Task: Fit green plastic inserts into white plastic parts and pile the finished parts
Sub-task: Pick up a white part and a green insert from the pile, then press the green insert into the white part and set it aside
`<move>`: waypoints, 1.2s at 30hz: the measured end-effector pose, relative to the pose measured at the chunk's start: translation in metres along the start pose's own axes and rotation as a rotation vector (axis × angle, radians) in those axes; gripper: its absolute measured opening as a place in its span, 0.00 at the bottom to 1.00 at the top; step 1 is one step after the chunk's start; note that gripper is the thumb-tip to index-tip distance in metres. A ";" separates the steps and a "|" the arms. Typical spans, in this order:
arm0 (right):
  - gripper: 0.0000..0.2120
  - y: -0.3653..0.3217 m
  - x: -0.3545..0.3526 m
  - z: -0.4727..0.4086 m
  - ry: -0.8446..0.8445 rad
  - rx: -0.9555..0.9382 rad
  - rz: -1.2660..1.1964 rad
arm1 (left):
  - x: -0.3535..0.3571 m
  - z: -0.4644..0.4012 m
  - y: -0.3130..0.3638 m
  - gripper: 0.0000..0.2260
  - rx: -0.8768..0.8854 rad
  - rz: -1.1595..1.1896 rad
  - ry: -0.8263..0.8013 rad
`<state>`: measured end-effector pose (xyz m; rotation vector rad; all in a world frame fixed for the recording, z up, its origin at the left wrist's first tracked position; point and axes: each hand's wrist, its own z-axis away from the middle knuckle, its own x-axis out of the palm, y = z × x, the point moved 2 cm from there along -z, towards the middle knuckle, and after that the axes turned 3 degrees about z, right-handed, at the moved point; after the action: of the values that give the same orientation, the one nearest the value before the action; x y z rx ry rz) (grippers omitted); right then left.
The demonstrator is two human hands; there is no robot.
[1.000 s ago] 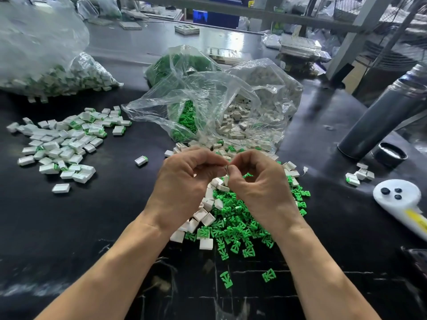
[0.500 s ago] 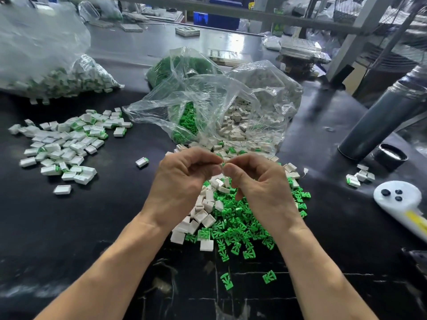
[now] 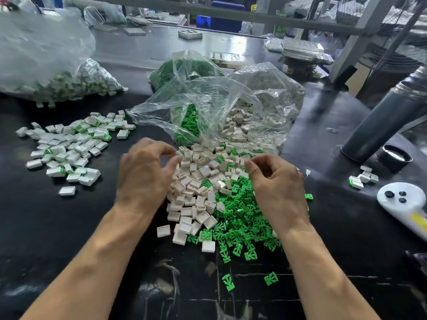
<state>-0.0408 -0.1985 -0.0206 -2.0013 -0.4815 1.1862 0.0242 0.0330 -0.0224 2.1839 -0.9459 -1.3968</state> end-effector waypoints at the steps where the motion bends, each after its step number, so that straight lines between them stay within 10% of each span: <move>1: 0.06 0.001 -0.003 -0.002 -0.009 0.016 0.062 | -0.004 -0.004 -0.010 0.08 -0.061 -0.103 0.036; 12: 0.07 0.007 -0.014 -0.007 -0.191 0.009 0.222 | -0.007 -0.011 -0.036 0.10 -0.260 -0.305 0.045; 20: 0.12 0.004 -0.001 -0.008 -0.221 -0.048 0.378 | 0.004 0.005 0.015 0.08 -0.054 0.144 -0.144; 26: 0.05 0.003 0.006 -0.006 -0.215 -0.079 0.400 | 0.028 0.022 0.033 0.11 0.099 0.040 -0.407; 36: 0.03 -0.002 0.005 -0.004 -0.033 -0.103 0.162 | 0.034 0.023 0.036 0.04 0.116 0.087 -0.322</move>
<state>-0.0343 -0.1956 -0.0212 -2.1447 -0.4096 1.3182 0.0013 -0.0159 -0.0316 2.0035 -1.2459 -1.7234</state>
